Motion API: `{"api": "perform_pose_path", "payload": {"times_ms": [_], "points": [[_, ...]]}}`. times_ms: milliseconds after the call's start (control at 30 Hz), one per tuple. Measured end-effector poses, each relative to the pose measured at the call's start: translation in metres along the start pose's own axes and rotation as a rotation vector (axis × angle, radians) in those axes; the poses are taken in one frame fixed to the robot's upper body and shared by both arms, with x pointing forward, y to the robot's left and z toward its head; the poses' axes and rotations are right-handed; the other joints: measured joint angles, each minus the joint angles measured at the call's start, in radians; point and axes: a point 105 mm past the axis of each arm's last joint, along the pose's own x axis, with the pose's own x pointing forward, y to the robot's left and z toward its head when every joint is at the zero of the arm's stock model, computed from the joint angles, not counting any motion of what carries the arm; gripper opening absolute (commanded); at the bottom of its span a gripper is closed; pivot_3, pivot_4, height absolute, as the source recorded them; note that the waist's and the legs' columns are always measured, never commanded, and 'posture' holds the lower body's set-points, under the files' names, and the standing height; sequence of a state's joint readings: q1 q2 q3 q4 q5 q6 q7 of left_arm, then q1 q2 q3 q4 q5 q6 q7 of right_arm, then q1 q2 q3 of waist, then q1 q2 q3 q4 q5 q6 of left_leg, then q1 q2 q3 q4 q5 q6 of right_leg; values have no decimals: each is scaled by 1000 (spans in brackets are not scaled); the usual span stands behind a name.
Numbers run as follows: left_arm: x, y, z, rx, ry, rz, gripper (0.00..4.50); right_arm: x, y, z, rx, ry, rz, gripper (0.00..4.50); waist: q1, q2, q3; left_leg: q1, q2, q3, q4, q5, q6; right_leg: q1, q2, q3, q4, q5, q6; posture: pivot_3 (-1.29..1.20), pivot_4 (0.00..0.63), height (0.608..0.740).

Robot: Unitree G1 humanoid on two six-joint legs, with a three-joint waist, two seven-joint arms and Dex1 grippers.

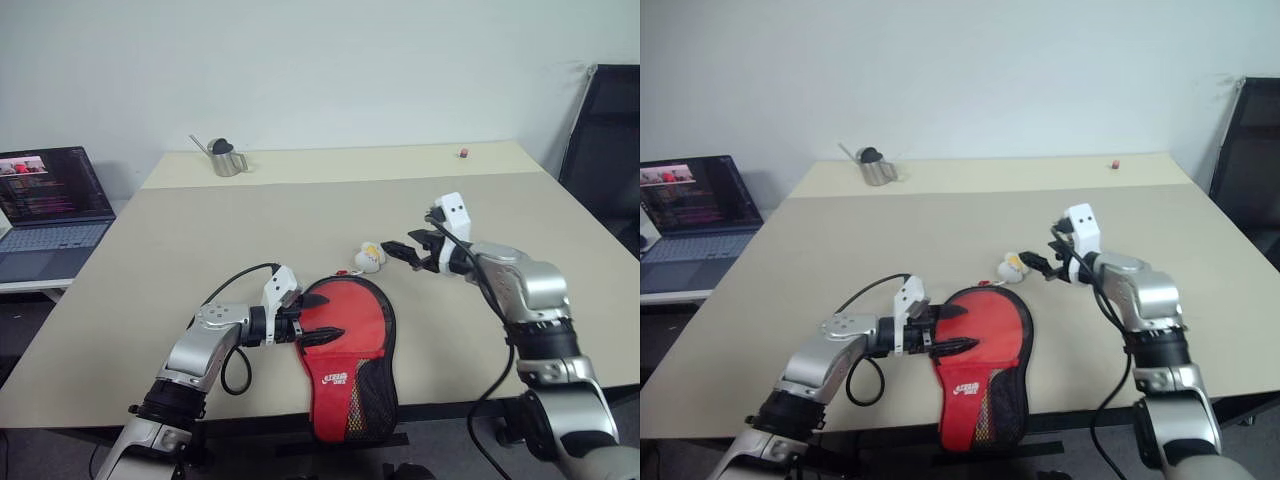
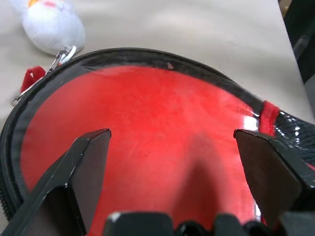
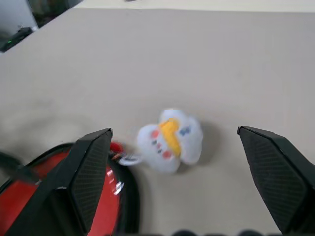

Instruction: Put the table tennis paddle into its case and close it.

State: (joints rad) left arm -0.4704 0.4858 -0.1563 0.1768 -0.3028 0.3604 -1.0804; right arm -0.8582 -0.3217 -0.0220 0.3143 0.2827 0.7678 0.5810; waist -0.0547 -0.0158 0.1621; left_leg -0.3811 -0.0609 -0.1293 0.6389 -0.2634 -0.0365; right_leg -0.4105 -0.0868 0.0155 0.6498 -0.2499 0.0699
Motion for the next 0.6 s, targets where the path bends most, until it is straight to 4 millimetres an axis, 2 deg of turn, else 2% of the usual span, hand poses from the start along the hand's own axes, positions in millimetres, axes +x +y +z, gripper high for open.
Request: {"api": "perform_pose_path", "payload": {"times_ms": [100, 367, 600], "points": [[1, 0, 0, 5, -1, -1, 4384, 23, 3, -1, -6, 1, -1, 4439, -3, 0, 0, 0, 0, 0, 0, 0, -1, 0, 0, 0, 1, 0, 0, 0, 150, 740], [-1, 1, -1, 10, 4, 6, 4384, 64, 6, -15, -27, 45, -44, 4439, -4, 0, 0, 0, 0, 0, 1, 2, -3, -1, 0, 0, 2, 0, 0, 0, 150, 740], [-2, 0, -4, 3, 7, 13, 4384, 76, 12, -40, -116, 98, -77, 4439, -7, 0, 0, 0, 0, 0, 1, 2, -3, -1, 0, 1, 4, 0, 0, 0, 150, 740]]}}
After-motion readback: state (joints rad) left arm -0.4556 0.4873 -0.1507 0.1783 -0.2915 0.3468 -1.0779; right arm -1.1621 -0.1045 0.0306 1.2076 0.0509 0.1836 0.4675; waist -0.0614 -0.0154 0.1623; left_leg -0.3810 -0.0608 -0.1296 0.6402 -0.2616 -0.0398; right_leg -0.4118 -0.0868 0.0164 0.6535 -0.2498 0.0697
